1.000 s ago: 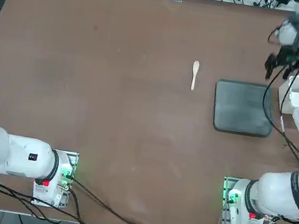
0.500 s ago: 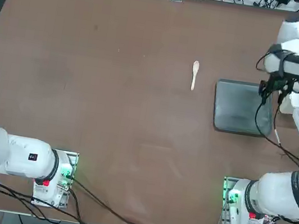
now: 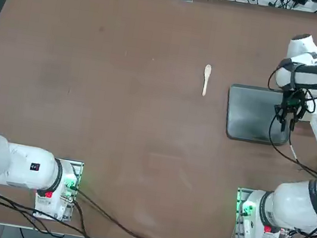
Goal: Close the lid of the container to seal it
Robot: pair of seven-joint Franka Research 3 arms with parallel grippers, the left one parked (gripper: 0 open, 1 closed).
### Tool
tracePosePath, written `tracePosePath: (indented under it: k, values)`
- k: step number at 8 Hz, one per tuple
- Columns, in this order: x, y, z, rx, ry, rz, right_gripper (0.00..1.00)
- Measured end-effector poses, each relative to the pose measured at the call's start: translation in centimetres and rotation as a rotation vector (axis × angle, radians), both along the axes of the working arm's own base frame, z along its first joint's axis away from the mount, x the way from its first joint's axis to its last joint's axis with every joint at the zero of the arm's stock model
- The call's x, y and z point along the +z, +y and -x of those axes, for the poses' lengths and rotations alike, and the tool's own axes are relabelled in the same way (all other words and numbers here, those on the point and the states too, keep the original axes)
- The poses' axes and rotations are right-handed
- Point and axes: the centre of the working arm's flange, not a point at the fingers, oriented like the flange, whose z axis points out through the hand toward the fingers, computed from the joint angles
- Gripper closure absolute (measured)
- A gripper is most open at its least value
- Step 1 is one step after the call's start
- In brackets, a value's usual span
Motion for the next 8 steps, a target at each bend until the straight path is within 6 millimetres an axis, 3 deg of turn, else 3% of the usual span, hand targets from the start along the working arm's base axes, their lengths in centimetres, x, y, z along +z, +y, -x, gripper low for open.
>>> tracePosePath:
  k: [4,6,8]
  values:
    - [-2.9,-1.3,3.8,0.084,0.010,0.267,0.86]
    - [-3.7,-1.7,4.7,0.112,-0.007,0.346,0.96]
    - [-5.0,-1.9,5.5,0.119,-0.042,0.441,0.98]
